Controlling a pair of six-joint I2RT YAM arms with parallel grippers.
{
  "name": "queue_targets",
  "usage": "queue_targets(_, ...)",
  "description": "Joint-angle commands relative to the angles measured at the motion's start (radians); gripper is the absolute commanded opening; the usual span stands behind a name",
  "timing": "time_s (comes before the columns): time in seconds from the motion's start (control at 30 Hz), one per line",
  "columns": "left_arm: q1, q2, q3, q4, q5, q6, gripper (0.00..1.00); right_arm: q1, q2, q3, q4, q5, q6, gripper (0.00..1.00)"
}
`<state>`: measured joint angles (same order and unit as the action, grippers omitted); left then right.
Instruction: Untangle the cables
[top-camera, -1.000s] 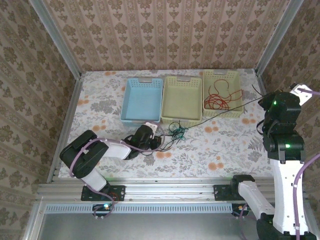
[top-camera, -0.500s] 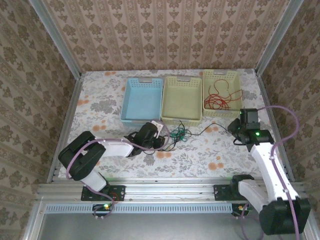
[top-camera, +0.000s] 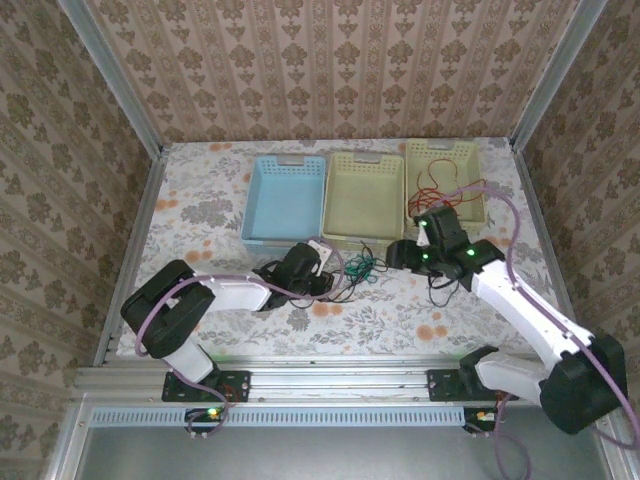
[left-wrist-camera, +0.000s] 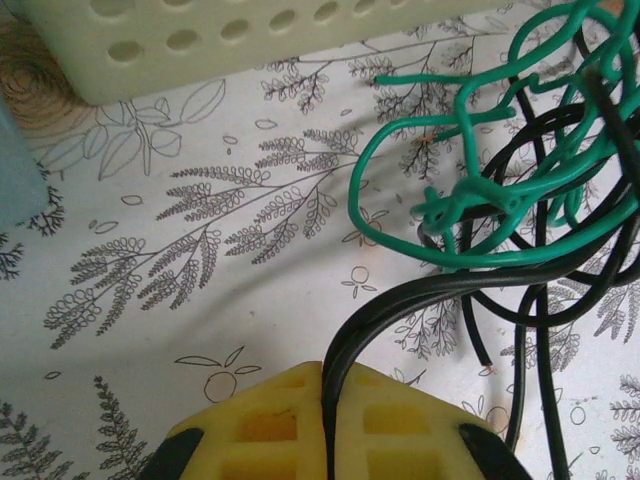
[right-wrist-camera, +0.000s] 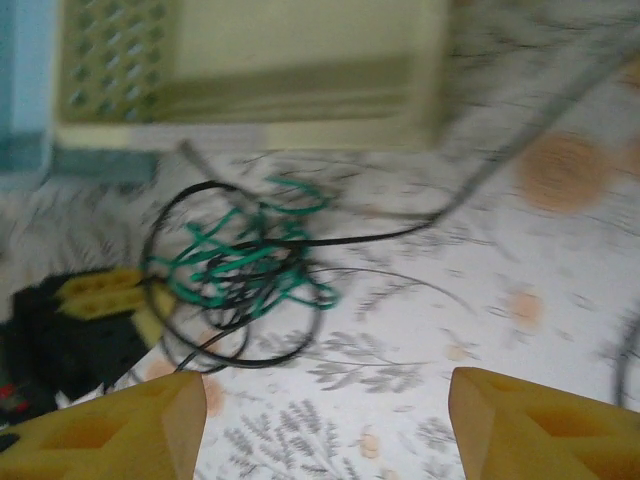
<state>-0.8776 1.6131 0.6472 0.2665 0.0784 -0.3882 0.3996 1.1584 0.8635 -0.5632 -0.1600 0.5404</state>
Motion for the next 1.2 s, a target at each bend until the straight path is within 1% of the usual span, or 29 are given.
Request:
queue_targets(0.0, -0.012, 0.011, 0.037, -0.023, 0.006, 0.019, 0.0, 0.061, 0.102, 0.064, 0.017, -0.059, -0.097, 0.65)
queue_targets(0.13, -0.017, 0.011, 0.043, -0.032, 0.007, 0.022, 0.0, 0.11, 0.214, 0.131, 0.012, -0.055, -0.144, 0.64)
queue_targets(0.23, -0.015, 0.01, 0.045, -0.037, 0.004, 0.023, 0.0, 0.127, 0.29, 0.174, 0.005, -0.054, -0.166, 0.62)
queue_targets(0.27, -0.016, 0.008, 0.046, -0.039, 0.004, 0.023, 0.0, 0.13, 0.31, 0.183, 0.0, -0.056, -0.172, 0.6)
queue_targets(0.4, -0.018, 0.01, 0.048, -0.037, -0.002, 0.022, 0.0, 0.131, 0.369, 0.213, -0.014, -0.065, -0.185, 0.43)
queue_targets(0.5, -0.017, 0.011, 0.05, -0.035, -0.005, 0.021, 0.0, 0.131, 0.388, 0.221, -0.014, -0.086, -0.198, 0.25)
queue_targets(0.57, -0.017, 0.011, 0.049, -0.034, -0.008, 0.019, 0.0, 0.131, 0.384, 0.22, -0.011, -0.093, -0.202, 0.08)
queue_targets(0.6, -0.017, 0.011, 0.049, -0.034, -0.008, 0.02, 0.0, 0.131, 0.377, 0.217, -0.009, -0.087, -0.201, 0.02)
queue_targets(0.63, -0.017, 0.013, 0.048, -0.034, -0.01, 0.021, 0.0, 0.13, 0.363, 0.211, -0.004, -0.077, -0.2, 0.0)
queue_targets(0.73, -0.016, 0.022, 0.044, -0.035, -0.015, 0.019, 0.0, 0.121, 0.284, 0.2, 0.005, -0.031, -0.189, 0.0)
queue_targets(0.83, -0.017, 0.034, 0.037, -0.035, -0.02, 0.018, 0.0, 0.084, 0.155, 0.198, 0.021, 0.008, -0.172, 0.0)
queue_targets(0.97, -0.013, 0.057, 0.022, -0.032, -0.023, 0.015, 0.0, -0.024, -0.017, 0.196, 0.084, 0.036, -0.116, 0.0)
queue_targets(1.07, -0.009, 0.074, 0.01, -0.025, -0.022, 0.01, 0.0, -0.112, -0.115, 0.193, 0.127, 0.037, -0.066, 0.0)
queue_targets(1.17, -0.008, 0.086, -0.002, -0.014, -0.02, 0.002, 0.0, -0.175, -0.192, 0.199, 0.154, 0.057, -0.037, 0.0)
